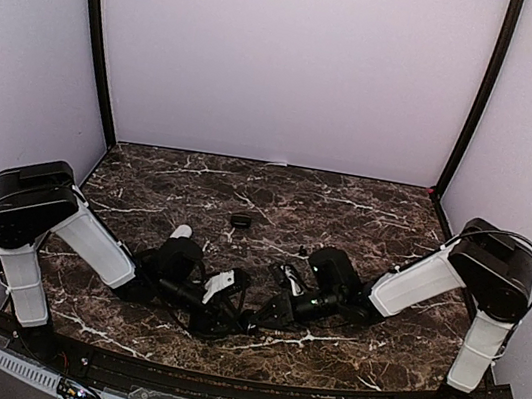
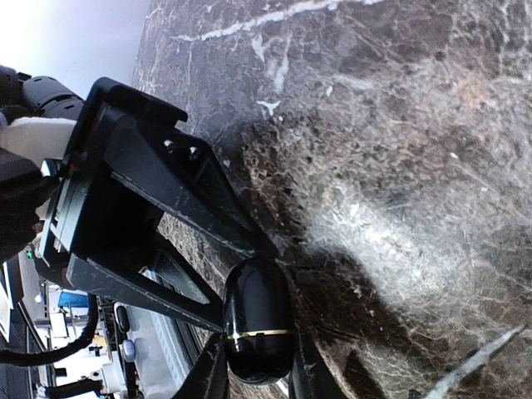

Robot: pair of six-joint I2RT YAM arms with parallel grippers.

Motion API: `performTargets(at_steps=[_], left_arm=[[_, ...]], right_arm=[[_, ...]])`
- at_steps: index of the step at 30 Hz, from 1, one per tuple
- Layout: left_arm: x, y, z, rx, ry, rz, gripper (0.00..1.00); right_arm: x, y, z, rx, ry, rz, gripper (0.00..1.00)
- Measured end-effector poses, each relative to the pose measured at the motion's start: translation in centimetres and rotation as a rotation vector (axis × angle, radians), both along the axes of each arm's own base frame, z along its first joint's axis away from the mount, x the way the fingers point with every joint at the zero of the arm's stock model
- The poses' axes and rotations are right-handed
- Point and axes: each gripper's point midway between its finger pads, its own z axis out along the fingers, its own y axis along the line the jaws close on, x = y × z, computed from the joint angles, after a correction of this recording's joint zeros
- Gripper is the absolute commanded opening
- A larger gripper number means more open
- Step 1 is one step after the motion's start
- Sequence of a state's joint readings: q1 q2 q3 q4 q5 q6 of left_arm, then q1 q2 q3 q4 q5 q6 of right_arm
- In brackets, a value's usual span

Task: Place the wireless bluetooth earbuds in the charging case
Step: Pick up the charging case from the center of the board, then pass from the right arm to the left

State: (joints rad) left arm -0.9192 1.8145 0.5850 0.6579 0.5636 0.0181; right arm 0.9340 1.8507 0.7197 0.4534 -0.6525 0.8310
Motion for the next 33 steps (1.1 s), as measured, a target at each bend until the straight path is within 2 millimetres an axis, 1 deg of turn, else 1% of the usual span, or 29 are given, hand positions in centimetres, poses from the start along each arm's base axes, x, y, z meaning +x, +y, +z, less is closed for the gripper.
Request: performTargets(at_steps=[4,5,6,8,11,13,14,17,19,20,23,26,28,30,33], left_arm=[[0.0,0.0,0.0,0.000,0.000,0.001,0.41],[0.0,0.0,0.0,0.000,0.000,0.001,0.42],[0.0,0.0,0.0,-0.001,0.001,0.001,0.44],[0.0,0.0,0.1,-0.002,-0.001,-0.001,0.49],[-0.1,0.2,0.5,0.003,-0.001,0.002,0.60],[-0.4,0.5,1.4,-0.003,-0.008,-0.005,0.73],[-0.5,0.5,2.1,-0.015,-0.018,-0.010,0.78],[-0.6,0.6,4.3,-0.061,-0.061,-0.022,0.88],[-1.0,0.9,5.5,-0.098,-0.092,-0.031,0.91],[-1.1,1.0,5.8,-0.108,-0.102,-0.035,0.92],[-1.5,1.5,6.5,-0.135,-0.131,-0.040,0.93],[-1.6,1.7,7.4,-0.163,-0.159,-0.036,0.93],[-1.5,1.7,7.8,-0.176,-0.172,-0.035,0.89],[-1.5,1.6,8.0,-0.182,-0.179,-0.038,0.83],[-1.6,1.5,8.1,-0.187,-0.178,-0.051,0.71]], right_arm=[[0.0,0.0,0.2,0.003,-0.008,0.002,0.16],[0.0,0.0,0.1,0.001,-0.010,0.005,0.16],[0.0,-0.1,0.2,-0.002,-0.013,0.008,0.14],[-0.1,-0.2,0.2,-0.013,-0.026,0.019,0.13],[0.2,-0.3,0.7,-0.042,-0.078,0.050,0.13],[0.6,-0.1,1.8,-0.060,-0.148,0.091,0.13],[0.8,0.0,2.3,-0.063,-0.185,0.109,0.14],[1.5,0.1,4.5,-0.072,-0.315,0.175,0.14],[1.6,0.1,5.9,-0.079,-0.398,0.221,0.14],[1.6,0.0,6.5,-0.085,-0.437,0.242,0.14],[1.1,0.1,7.7,-0.107,-0.532,0.307,0.14],[0.4,0.1,7.8,-0.137,-0.591,0.364,0.14],[-0.3,0.0,7.5,-0.159,-0.615,0.402,0.14],[-1.0,-0.1,7.1,-0.177,-0.636,0.439,0.14],[-1.7,-0.2,6.8,-0.194,-0.655,0.473,0.14]])
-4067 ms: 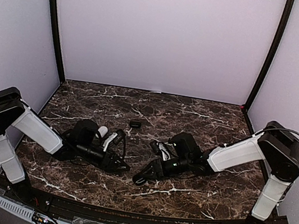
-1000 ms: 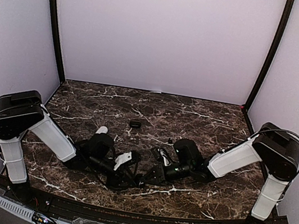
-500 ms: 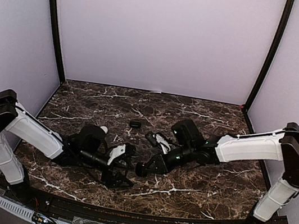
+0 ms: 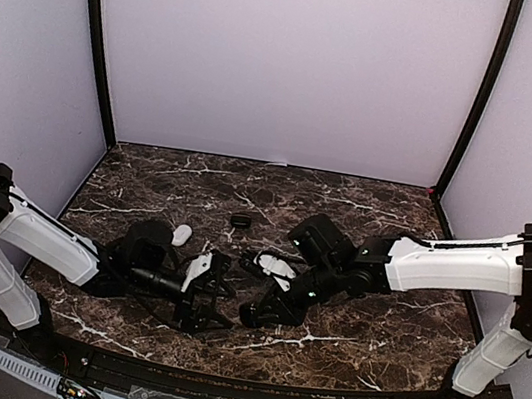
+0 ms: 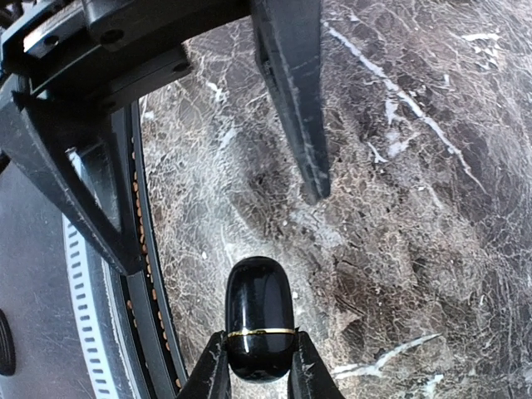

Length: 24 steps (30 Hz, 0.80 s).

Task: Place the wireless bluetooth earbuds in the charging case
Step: Pass from the right arm to the left

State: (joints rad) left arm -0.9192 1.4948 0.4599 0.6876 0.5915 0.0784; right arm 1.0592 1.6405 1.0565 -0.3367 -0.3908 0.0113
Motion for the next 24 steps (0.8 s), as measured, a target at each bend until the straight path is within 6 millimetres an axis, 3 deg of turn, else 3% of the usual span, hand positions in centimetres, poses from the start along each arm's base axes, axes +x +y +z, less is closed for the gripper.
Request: performTargets(at_steps=[14,21,24], left_arm=[[-0.6,-1.2,-0.3,-0.024,0.015,-0.089,0.64],[-0.4,-1.9,1.6,-0.106,-0.022,-0.096,0.41],[-0.3,-2.0,1.8,-0.120,-0.026,-0.096,0.36]], right_arm=[[0.2,0.6,0.5,0.027,-0.051,0.024,0.14],[0.0,0.7,2.7,0.093,-0.080,0.032,0.14],[-0.1,0.8,2.9,0.104,-0.081,0.037,0.15]])
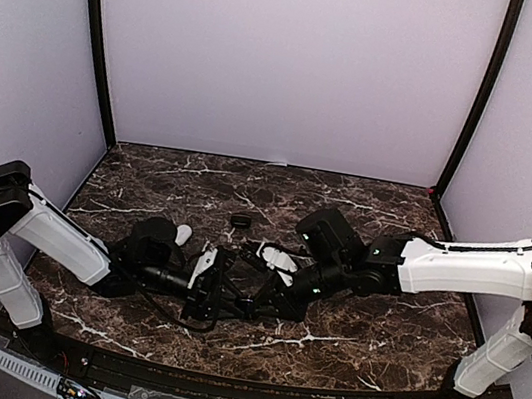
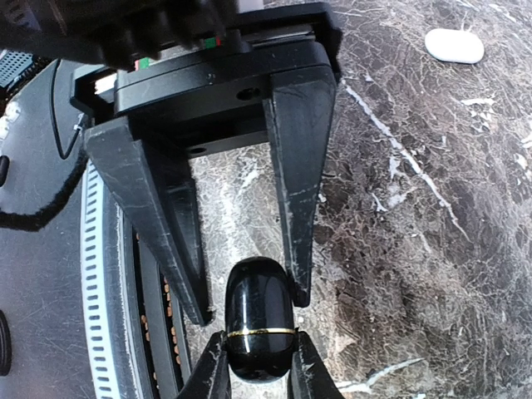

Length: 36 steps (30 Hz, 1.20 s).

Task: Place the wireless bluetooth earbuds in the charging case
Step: Pass from the right arm to the left, then pass from the left arm to the right

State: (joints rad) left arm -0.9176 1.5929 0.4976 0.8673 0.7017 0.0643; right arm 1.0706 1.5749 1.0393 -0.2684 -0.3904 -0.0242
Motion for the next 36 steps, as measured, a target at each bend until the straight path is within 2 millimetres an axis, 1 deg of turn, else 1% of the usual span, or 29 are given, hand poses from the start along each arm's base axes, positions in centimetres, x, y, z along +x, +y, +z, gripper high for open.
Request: performTargets(at_steps=[3,6,8,10,21,23,27,30,32,34,36], left_arm=[[0.0,0.0,-0.1,-0.001,0.002,-0.003,0.31],[0.0,0.0,-0.1,0.000,0.005,-0.003,0.25],[0.0,0.0,-0.2,0.001,0.009,-0.002,0.24],[-0.1,0.0,-0.1,0.000,0.008,-0.006,0.23],[-0.1,0.2,-0.2,-0.005,0.005,-0.004,0.22],[-0.4,0.5,-0.6,0.002,0.014,-0.014,0.21],[-1.7,1.0,-0.8,0.003,0.029,-0.052,0.21],[-2.0,1.1,-0.5,-0.011,0.022,-0.062,0.21],[-2.0,1.1,-0.1,-0.026,0.011,-0.063,0.21],[-2.0,1.2,0.2,-0.040,0.004,-0.057,0.22],[-1.9,1.4,0.3,-0.048,0.001,-0.041,0.21]], right_arm=[[-0.2,0.0,-0.1,0.002,0.002,0.005,0.17],[-0.3,0.0,-0.1,0.003,0.004,0.010,0.25],[-0.3,0.0,-0.2,0.003,0.003,0.010,0.30],[-0.2,0.0,-0.3,0.004,-0.001,0.006,0.33],[0.5,-0.9,-0.1,0.012,-0.062,-0.047,0.34],[1.0,-1.4,-0.3,0.001,-0.078,-0.077,0.34],[4.0,-2.7,-0.3,-0.003,-0.106,-0.190,0.34],[5.6,-3.4,-0.3,0.004,-0.112,-0.249,0.34],[5.9,-3.6,-0.4,0.011,-0.112,-0.268,0.34],[5.9,-3.7,-0.1,0.026,-0.112,-0.273,0.35],[5.7,-3.7,0.4,0.052,-0.112,-0.273,0.40]])
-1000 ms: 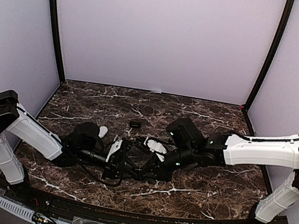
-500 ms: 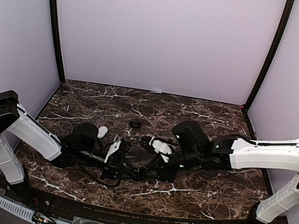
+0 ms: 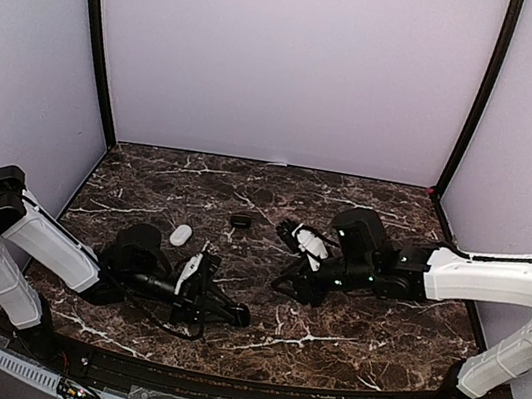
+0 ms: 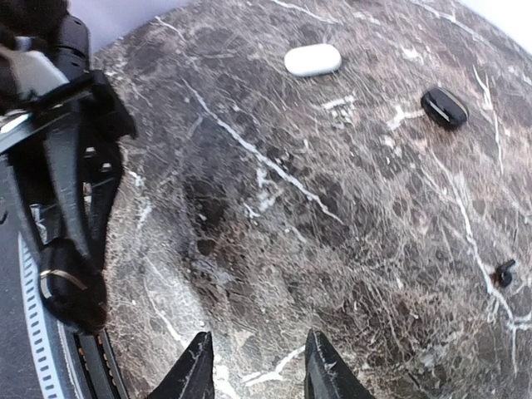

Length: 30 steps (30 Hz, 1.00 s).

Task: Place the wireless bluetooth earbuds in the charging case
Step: Pass from the left arm to the right

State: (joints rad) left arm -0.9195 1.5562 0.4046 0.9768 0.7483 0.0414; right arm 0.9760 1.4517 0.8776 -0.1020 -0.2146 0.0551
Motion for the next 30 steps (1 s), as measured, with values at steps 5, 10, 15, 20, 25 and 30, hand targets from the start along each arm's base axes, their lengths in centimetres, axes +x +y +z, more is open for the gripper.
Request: performTargets(at_steps=[5,10,15,20,25,30], left_arm=[[1.2,0.4,0.5,-0.027,-0.013,0.098,0.21],[2.8,0.2,2.8,-0.112,-0.016,0.188,0.22],[3.8,0.3,5.6,-0.211,-0.009,0.250,0.22],[4.6,0.0,8.2,-0.294,-0.012,0.274,0.22],[4.8,0.0,10.2,-0.370,-0.024,0.282,0.22],[5.1,-0.3,10.7,-0.403,-0.015,0.280,0.22]], right_arm=[[-1.1,0.4,2.0,0.109,-0.015,0.047,0.49],[-1.7,0.4,2.8,0.235,-0.040,0.050,0.60],[-2.7,0.2,3.0,0.344,-0.114,0.111,0.60],[-3.2,2.1,4.9,0.402,-0.152,0.223,0.50],[-4.0,3.5,6.1,0.469,-0.164,0.318,0.50],[-4.7,3.4,7.2,0.545,-0.195,0.354,0.45]])
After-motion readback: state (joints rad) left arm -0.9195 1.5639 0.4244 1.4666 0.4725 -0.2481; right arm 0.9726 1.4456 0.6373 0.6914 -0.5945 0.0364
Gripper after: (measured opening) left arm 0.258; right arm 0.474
